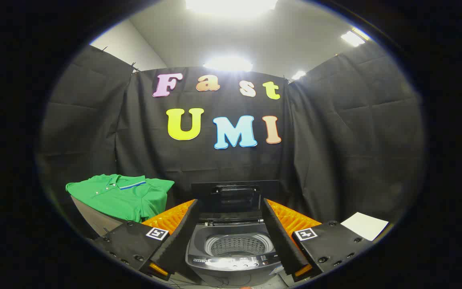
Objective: Put the clothes into the washing machine and then close the washing machine lid.
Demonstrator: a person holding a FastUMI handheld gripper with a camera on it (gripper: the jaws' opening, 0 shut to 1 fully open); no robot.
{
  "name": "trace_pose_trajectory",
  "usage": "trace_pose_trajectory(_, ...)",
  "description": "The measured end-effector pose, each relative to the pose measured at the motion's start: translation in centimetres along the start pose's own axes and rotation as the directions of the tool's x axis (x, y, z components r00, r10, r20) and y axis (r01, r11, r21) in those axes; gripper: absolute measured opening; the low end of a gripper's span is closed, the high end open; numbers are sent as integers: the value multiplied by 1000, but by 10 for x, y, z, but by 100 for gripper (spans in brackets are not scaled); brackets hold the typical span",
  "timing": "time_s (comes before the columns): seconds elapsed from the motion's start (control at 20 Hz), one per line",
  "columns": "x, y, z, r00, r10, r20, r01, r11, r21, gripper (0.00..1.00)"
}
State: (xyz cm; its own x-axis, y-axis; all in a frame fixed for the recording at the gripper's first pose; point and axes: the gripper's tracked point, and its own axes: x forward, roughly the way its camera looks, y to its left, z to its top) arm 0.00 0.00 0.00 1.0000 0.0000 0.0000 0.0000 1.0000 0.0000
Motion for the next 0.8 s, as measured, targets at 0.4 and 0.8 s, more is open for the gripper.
trace_pose_trajectory(0.4,2,4,4,1000,25,11,-25,1000,-1,98)
trace_pose_trajectory(0.8,0,8,5,1000,27,11,-27,1000,-2,98)
